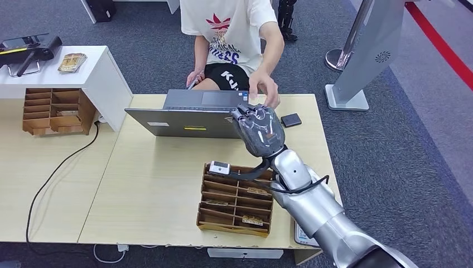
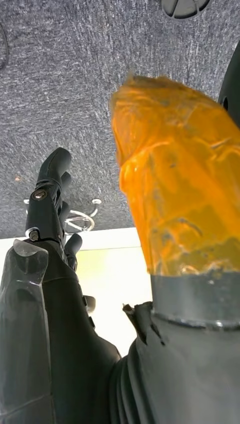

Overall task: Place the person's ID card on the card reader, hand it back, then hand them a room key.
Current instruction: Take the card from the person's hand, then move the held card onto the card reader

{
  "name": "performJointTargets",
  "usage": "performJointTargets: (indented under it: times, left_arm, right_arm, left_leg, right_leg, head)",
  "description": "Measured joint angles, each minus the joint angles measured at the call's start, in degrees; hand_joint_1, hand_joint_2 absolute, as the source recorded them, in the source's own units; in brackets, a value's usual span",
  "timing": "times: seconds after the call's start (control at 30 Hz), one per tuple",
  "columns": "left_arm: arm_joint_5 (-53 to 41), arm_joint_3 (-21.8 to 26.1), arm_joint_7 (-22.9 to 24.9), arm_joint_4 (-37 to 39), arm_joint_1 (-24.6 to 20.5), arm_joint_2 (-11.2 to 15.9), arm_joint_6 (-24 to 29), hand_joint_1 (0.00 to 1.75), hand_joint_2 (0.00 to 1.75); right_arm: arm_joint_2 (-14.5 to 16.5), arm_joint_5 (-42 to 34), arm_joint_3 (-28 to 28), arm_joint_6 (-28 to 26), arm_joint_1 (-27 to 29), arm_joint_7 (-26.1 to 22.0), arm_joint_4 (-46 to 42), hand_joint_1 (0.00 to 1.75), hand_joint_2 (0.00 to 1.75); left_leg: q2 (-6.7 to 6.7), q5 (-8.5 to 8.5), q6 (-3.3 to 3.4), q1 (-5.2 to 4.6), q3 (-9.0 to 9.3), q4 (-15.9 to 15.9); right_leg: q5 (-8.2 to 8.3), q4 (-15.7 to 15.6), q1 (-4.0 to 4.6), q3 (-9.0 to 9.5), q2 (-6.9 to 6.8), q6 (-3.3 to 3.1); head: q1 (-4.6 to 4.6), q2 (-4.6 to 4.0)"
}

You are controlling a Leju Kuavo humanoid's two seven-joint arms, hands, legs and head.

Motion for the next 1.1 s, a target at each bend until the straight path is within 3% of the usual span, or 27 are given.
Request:
performJointTargets:
  times: [0.27,0.5,0.6,0.8,1.1]
  left_arm:
    - [2.09,0.00,-0.25,0.00,0.05,-0.08,1.23,0.00,0.00]
    - [3.30,0.00,-0.36,0.00,0.17,-0.40,3.02,0.00,0.00]
    - [3.79,0.00,-0.21,0.00,0.19,-0.58,3.62,0.00,0.00]
    - [4.68,0.02,0.07,0.00,0.23,-0.68,4.49,0.00,0.00]
    - [5.98,0.15,0.27,0.00,0.30,-1.09,5.39,0.00,0.00]
  right_arm:
    - [1.95,-21.05,-5.14,4.45,8.48,-6.10,-10.21,1.75,1.75]
    - [3.69,-48.71,-11.00,15.09,19.12,-10.62,-22.41,1.75,1.75]
    - [3.84,-57.13,-13.28,19.07,22.72,-10.81,-26.36,1.75,1.75]
    - [3.54,-64.71,-17.48,22.32,28.62,-10.29,-30.94,1.75,1.75]
    - [1.60,-67.53,-23.88,22.65,36.67,-9.49,-33.42,1.75,1.75]
  left_leg:
    - [-0.01,-0.01,0.00,0.00,-0.01,-0.01]
    - [-0.03,-0.04,0.00,-0.01,-0.03,-0.01]
    - [-0.02,-0.04,0.00,-0.01,-0.04,-0.01]
    - [-0.02,-0.04,0.01,-0.01,-0.03,-0.01]
    - [-0.02,-0.09,0.02,-0.01,-0.05,-0.01]
  right_leg:
    - [-0.01,0.00,0.00,-0.01,-0.01,0.00]
    - [-0.04,-0.02,0.00,-0.03,-0.02,0.02]
    - [-0.04,-0.02,0.00,-0.03,-0.02,0.02]
    - [-0.04,-0.04,0.00,-0.04,-0.03,0.02]
    - [-0.07,-0.05,0.00,-0.04,-0.03,0.05]
  head:
    - [0.01,0.00]
    - [0.01,0.00]
    - [0.00,0.00]
    - [0.00,0.00]
    - [0.00,0.00]
